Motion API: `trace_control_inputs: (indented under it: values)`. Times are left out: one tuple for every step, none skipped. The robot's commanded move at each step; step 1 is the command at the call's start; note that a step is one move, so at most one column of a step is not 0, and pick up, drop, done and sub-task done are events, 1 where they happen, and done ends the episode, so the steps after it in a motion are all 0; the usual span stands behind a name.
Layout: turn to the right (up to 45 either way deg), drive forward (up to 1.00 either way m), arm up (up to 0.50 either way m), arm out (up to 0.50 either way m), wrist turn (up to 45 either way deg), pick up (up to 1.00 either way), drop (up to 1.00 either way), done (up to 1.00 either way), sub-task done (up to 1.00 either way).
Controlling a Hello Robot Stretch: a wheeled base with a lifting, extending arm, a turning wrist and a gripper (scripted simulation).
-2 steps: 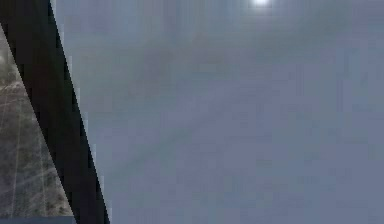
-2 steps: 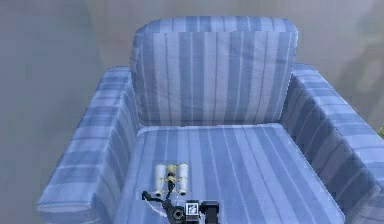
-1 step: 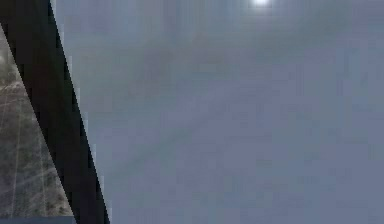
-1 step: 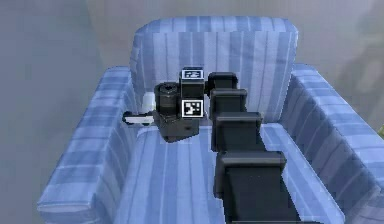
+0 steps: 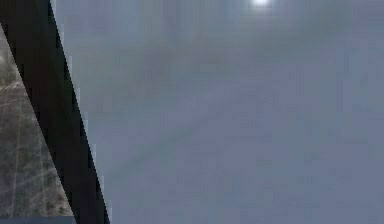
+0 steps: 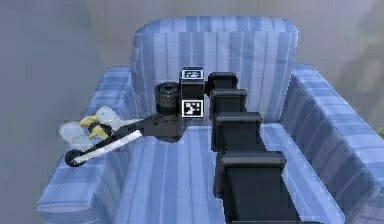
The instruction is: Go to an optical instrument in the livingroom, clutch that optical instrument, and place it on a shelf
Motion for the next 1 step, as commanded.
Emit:
trace_control_inputs:
  values:
    - [0.0,0.00,0.00,0.00,-45.0,0.00,0.00,0.00,0.00]
